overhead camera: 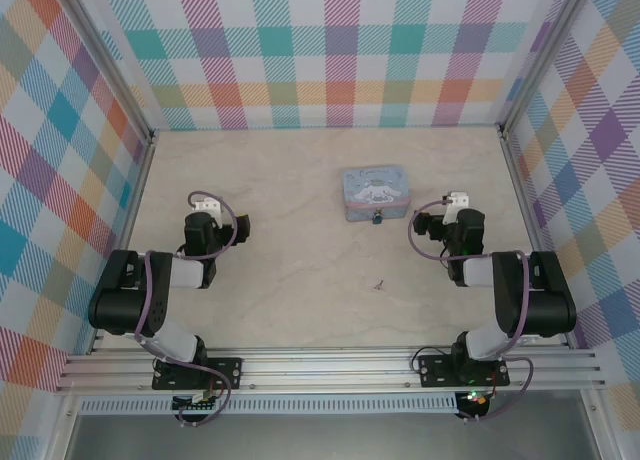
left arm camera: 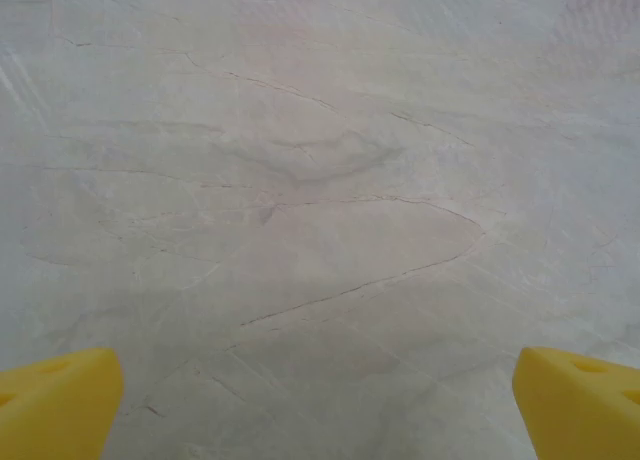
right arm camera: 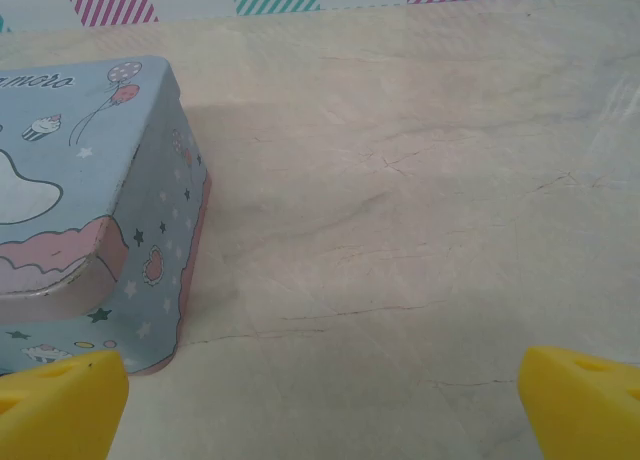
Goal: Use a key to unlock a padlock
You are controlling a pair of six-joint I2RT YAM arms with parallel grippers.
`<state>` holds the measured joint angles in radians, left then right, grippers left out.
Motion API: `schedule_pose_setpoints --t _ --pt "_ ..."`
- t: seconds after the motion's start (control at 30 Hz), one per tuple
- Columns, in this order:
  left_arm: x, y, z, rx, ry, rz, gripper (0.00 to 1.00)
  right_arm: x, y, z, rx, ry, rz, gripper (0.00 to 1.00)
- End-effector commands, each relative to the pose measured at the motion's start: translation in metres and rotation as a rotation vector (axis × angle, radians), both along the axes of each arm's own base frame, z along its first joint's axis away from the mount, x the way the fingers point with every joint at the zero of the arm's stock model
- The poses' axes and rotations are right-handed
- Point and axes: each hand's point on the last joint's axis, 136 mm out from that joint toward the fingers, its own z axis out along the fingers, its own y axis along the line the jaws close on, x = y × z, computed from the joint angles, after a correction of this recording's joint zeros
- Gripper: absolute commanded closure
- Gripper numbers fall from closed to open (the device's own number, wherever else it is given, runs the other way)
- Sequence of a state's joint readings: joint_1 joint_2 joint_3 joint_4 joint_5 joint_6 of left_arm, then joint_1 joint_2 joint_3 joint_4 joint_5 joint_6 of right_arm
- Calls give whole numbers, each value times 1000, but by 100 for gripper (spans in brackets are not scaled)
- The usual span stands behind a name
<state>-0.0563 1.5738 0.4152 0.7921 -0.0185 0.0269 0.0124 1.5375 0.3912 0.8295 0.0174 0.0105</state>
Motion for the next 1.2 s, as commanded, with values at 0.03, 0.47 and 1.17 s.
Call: schedule_pose_setpoints --t 0.03,0.47,1.17 --pt "4 3 9 -1 -36 4 0 5 1 9 3 -30 3 0" --pt "4 5 9 0 -35 14 0 6 1 9 6 -29 5 0" --pt "-33 32 105 -198 -101 257 0 -14 8 49 103 73 16 0"
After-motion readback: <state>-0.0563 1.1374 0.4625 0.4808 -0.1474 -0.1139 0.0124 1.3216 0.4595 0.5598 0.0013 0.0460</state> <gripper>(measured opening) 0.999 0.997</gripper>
